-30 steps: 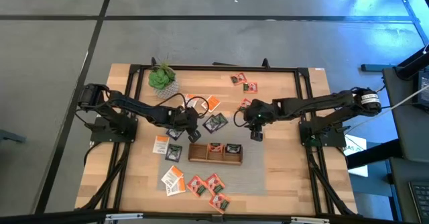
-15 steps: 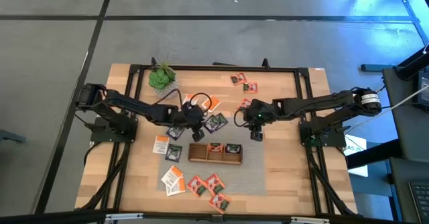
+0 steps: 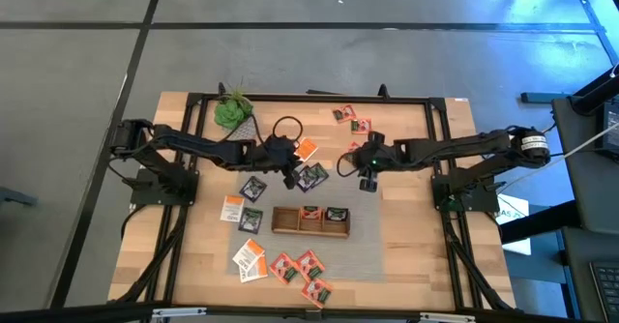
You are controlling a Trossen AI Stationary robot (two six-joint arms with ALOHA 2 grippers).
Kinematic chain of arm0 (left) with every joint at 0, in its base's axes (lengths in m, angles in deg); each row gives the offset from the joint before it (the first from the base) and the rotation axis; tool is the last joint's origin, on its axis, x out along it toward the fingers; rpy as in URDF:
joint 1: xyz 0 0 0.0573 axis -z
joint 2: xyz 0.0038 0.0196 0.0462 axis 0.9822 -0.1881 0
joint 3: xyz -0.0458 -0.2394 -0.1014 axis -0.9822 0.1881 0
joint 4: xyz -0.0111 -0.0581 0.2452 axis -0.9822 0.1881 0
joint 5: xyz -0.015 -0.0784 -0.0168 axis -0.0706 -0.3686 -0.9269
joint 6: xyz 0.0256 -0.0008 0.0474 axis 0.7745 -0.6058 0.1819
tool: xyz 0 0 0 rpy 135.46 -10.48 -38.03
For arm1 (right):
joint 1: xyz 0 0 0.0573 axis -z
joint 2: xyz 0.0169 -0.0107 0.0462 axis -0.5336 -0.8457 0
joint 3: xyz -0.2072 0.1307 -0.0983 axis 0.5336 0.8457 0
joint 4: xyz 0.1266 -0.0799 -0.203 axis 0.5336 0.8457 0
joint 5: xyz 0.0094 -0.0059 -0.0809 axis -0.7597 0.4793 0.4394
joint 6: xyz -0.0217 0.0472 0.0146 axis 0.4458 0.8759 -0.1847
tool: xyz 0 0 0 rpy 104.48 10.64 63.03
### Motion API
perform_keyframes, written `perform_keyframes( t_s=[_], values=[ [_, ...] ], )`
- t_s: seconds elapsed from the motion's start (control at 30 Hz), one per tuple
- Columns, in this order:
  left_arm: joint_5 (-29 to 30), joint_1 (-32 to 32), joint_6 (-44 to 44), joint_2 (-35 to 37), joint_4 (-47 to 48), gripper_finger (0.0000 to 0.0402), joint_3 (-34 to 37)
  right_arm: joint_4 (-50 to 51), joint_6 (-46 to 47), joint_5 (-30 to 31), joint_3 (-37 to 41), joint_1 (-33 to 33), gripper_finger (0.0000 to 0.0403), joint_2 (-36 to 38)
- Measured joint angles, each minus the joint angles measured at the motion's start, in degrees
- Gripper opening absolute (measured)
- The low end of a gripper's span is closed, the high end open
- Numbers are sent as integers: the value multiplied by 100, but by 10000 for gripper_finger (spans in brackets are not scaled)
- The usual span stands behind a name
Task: Pick & Place Tea
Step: Put the orange tea bag into the middle section of the wooden organizer
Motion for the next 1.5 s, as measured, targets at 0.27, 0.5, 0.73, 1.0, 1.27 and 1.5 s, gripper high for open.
perform_keyframes(
  t_s=[0.27,0.5,0.73,1.0,1.27,1.5],
  values=[
    [-64,-84,100,-31,-17,78,0,-455,-516,-19,340,449,142,-524],
    [-63,-82,148,-31,-14,80,0,-1009,-601,-206,383,791,142,-1116],
    [-64,-82,148,-31,10,81,0,-1165,-523,-885,383,1008,142,-1396],
    [-48,-82,148,-31,17,79,0,-1175,-420,-892,337,1085,142,-1820],
    [-46,-82,148,-31,15,81,0,-1151,-136,-911,337,1085,103,-1871],
    [-44,-82,150,-31,16,77,0,-1136,-138,-960,345,1078,34,-1874]
  ],
)
